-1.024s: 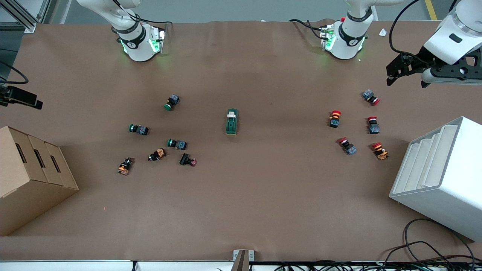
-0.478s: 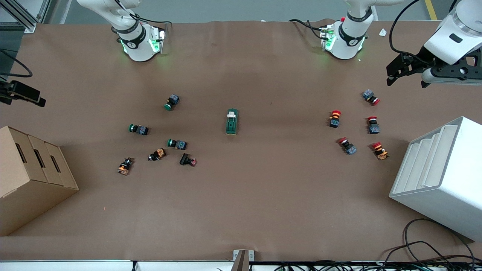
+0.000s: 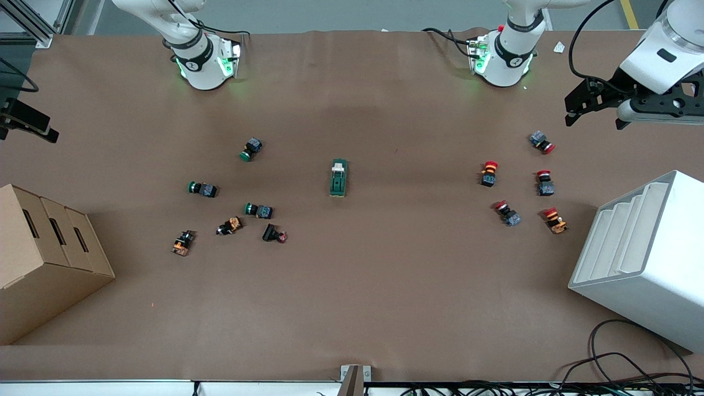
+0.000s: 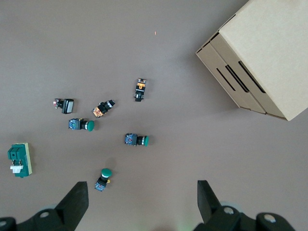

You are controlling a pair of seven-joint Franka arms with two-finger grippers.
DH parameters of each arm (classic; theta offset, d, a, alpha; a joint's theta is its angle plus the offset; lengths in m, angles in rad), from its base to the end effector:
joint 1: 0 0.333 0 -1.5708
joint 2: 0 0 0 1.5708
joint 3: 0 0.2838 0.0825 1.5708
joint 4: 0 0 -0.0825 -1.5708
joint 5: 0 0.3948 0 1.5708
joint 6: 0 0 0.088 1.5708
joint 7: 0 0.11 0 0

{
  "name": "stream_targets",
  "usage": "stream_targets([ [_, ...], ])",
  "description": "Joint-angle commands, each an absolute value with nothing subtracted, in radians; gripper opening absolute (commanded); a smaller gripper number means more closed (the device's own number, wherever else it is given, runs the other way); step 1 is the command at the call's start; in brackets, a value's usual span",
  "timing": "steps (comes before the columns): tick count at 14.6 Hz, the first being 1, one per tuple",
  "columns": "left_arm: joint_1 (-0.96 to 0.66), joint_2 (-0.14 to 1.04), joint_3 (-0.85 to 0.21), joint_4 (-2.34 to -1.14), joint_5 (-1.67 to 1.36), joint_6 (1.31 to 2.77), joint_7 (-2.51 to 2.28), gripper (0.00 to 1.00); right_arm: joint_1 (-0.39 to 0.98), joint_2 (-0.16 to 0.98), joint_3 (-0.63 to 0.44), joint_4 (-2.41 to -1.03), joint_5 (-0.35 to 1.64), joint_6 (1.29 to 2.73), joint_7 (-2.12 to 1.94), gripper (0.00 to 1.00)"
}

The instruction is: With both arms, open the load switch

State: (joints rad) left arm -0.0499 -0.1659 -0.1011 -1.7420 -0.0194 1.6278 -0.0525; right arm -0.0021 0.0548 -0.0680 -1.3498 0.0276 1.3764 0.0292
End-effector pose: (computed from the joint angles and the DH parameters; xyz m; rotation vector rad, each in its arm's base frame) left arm 0.5167 -0.0845 0.6011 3.1291 -0.1518 0.0789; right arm 0.5574 -0.0345 0.6462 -3.1138 0.1469 0.0430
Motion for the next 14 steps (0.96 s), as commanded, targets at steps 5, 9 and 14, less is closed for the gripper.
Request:
stream_targets([
  [5,-0.041,-0.133,-0.100,-1.687,-0.028,1.626,0.006,1.00,-0.015,-0.090,0.020,-1.512,-0.040,1.400,0.055,1.00],
  [9,-0.041,-0.133,-0.100,-1.669,-0.028,1.618,0.003,1.00,-0.046,-0.104,0.017,-1.529,-0.038,1.394,0.055,1.00],
  [14,-0.043,-0.133,-0.101,-1.669,-0.032,1.594,-0.008,1.00,-0.048,-0.130,0.009,-1.565,-0.026,1.401,0.060,1.00],
])
